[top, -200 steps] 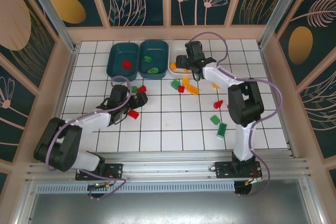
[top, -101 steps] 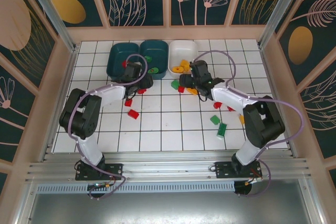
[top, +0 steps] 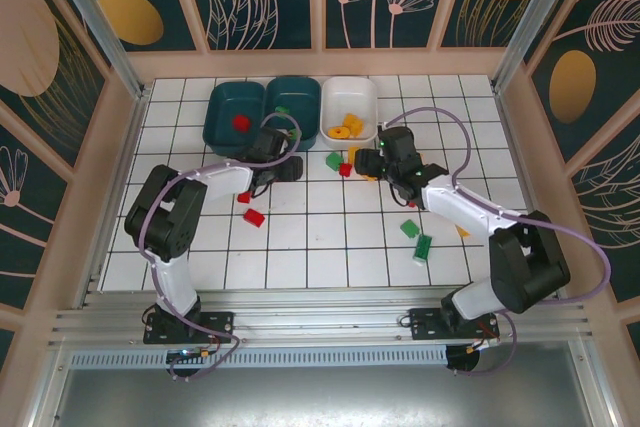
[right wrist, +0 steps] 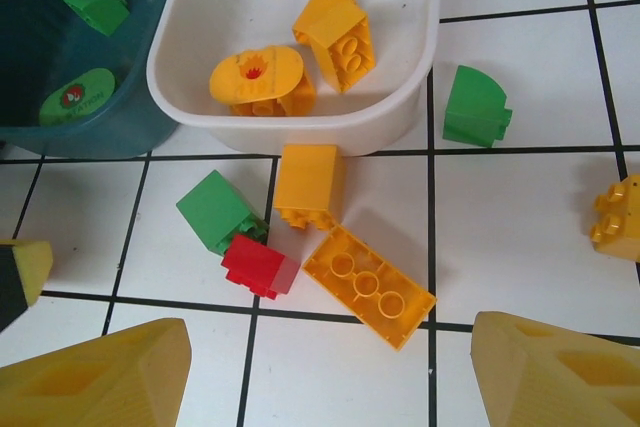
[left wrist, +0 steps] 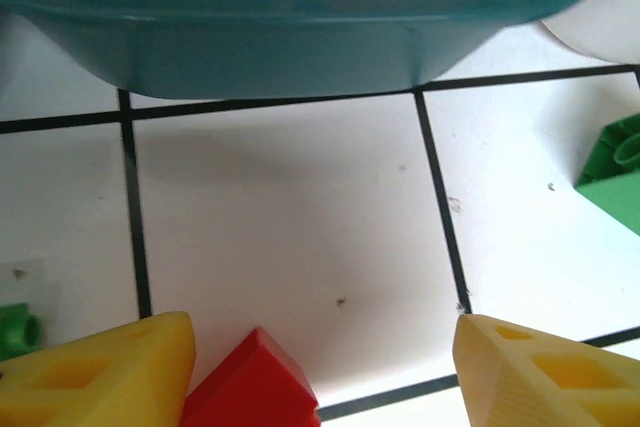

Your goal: Sort the legos into containers by color

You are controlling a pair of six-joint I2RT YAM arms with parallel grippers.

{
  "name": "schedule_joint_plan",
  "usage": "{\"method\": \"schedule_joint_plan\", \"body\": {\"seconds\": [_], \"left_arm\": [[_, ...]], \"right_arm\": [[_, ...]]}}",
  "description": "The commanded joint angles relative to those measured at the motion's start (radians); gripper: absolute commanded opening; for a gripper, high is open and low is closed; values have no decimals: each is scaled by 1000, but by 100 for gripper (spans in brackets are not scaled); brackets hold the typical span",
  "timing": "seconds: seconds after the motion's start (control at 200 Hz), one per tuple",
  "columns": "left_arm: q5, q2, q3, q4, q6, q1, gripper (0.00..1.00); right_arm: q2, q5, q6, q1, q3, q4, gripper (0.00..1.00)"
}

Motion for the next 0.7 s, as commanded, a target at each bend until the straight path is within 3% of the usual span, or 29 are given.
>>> {"method": "schedule_joint_plan", "body": {"seconds": [0.0, 0.165, 0.29, 0.46, 0.575, 0.691], "left_arm": [[44, -13, -41, -82, -31, -9, 67], [160, -93, -68, -36, -89, -15, 71], [78, -133, -69, -39, -57, -15, 78], [28, -73, -41, -38, 25, -15, 84], [-31, -9, -6, -60, 81, -15, 84], [-5, 6, -4, -55, 100, -15, 84]], "right_arm": [[-30, 16, 23, -4, -22, 26, 75], [-34, 21, 27, -4, -34, 22, 75], [-51, 35, 23, -6, -37, 7, 75], [-88, 30, 19, -11, -52, -5, 76], [-108, 22, 24, -12, -73, -6, 76], [-132, 31, 21, -13, -88, -18, 76]]}}
